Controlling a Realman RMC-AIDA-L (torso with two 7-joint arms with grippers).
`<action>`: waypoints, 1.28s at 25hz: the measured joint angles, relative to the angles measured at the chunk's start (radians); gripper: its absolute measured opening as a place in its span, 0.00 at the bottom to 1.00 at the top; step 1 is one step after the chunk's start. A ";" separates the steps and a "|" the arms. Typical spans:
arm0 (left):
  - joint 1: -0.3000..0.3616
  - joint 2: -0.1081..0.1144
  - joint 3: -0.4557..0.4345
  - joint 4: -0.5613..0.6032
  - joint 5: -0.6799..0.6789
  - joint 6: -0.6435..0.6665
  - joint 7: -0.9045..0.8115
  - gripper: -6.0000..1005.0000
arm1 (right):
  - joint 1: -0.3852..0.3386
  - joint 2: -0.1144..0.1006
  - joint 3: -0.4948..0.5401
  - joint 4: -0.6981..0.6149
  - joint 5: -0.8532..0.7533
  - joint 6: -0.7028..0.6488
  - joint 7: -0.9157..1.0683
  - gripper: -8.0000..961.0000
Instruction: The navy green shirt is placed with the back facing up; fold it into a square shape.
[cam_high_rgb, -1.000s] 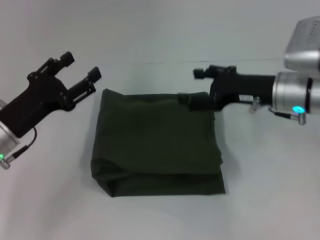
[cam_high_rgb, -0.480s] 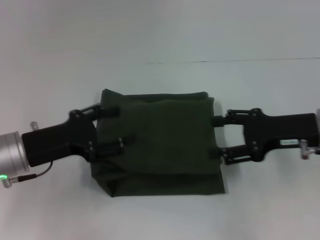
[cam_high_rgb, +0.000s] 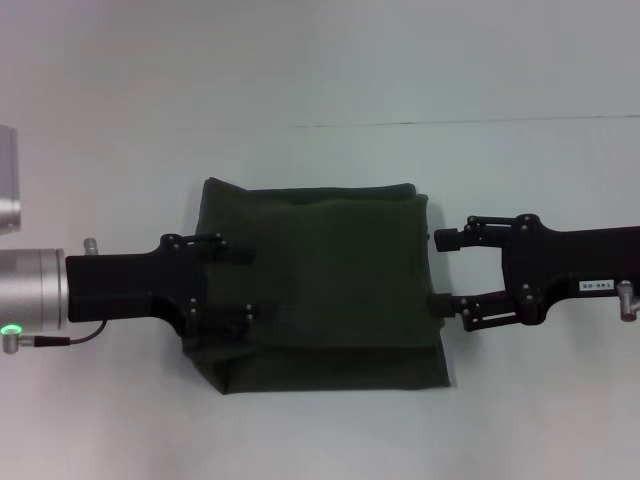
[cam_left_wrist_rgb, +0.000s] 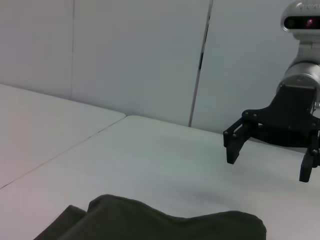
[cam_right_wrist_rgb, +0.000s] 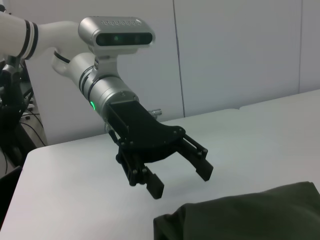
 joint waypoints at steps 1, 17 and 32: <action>-0.001 0.001 0.001 0.000 0.005 0.001 -0.001 0.82 | 0.002 0.001 0.000 0.002 0.000 0.001 0.000 0.94; -0.007 0.002 0.008 0.003 0.030 0.006 0.006 0.82 | 0.002 0.007 0.001 0.002 0.000 0.001 -0.001 0.94; -0.008 0.002 0.009 0.012 0.030 0.018 0.012 0.82 | 0.004 0.009 0.001 0.002 0.000 0.000 -0.001 0.94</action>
